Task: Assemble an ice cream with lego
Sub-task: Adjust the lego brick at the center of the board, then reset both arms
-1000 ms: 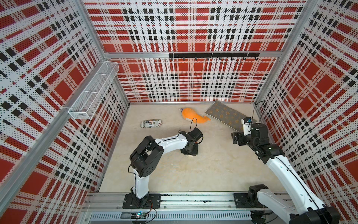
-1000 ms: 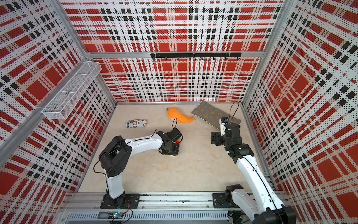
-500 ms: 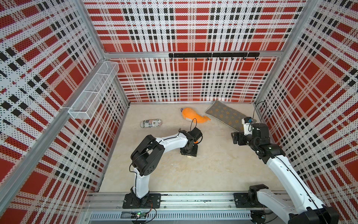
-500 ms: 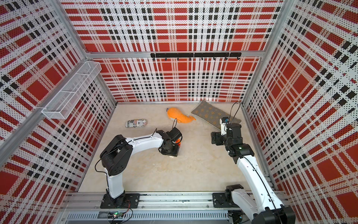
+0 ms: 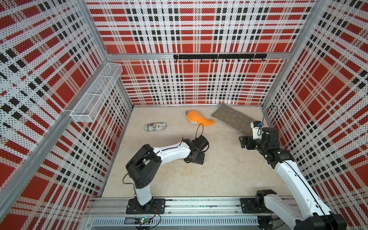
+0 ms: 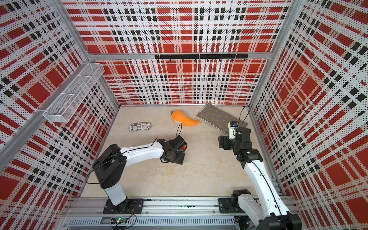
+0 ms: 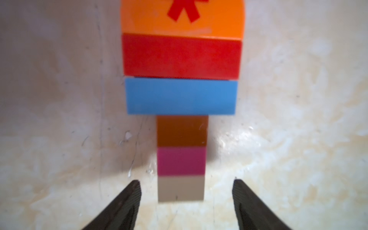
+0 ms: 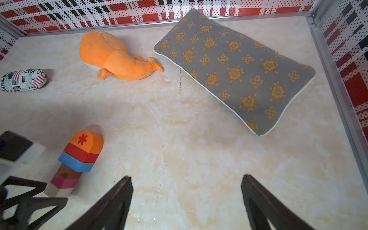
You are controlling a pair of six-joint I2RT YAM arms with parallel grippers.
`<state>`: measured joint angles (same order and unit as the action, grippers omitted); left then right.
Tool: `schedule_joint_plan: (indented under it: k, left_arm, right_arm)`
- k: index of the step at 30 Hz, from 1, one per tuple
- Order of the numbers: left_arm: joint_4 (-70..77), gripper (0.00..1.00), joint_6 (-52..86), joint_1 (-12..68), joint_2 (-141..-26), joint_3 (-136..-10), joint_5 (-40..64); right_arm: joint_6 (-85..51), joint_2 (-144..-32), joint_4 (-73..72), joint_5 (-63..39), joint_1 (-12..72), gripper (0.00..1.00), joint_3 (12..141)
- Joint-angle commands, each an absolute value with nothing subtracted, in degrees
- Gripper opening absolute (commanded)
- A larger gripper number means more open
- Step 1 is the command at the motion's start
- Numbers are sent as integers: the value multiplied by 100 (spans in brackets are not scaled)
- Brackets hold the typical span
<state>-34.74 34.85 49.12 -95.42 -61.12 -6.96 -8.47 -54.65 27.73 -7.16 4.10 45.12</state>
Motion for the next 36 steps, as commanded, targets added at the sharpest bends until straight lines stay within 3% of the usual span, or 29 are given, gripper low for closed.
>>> schedule_joint_plan:
  k: [1,5,7,10,16,21,24,27,29,30,34,36]
  left_arm:
    - [-1807,78,3559,4552,-8336,-5405,-1502]
    - [-29,81,2802,3317,-7077,-4384,-1729]
    - [988,82,2532,2203,-6714,-3894,-1285]
    - [2028,82,2148,688,-6592,-3402,-1140]
    - [4038,82,1582,-922,-6841,-2064,-992]
    - [6114,79,1344,-1027,-7885,-1414,-640]
    - [6686,78,1107,-737,-8339,-1557,-632]
    - [6365,73,494,-157,-8629,-1845,-989]
    - [6918,76,100,250,-8825,-1708,-1447]
    - [6898,77,160,108,-8774,-1641,-1194]
    - [8037,86,191,-8,-9084,-1237,-730]
    - [7768,90,133,19,-8991,-1267,-817]
  right_arm:
    - [-820,-5497,2638,-746,360,90,4489]
    - [-802,-5503,2477,-654,352,90,4452]
    - [-811,-5529,2410,-510,352,90,4440]
    - [-834,-5451,2039,-116,352,90,4244]
    - [-820,-5006,211,566,356,90,3275]
    - [-653,-5443,-1438,992,352,90,2465]
    - [-557,-6095,-2677,922,352,89,2043]
    - [-449,-6865,-4300,793,352,89,1590]
    - [-369,-7511,-5583,711,352,89,1327]
    - [-296,-7752,-5847,623,353,88,1357]
    - [71,-8743,-6147,327,373,86,1797]
    - [-93,-8871,-6573,180,212,87,1560]
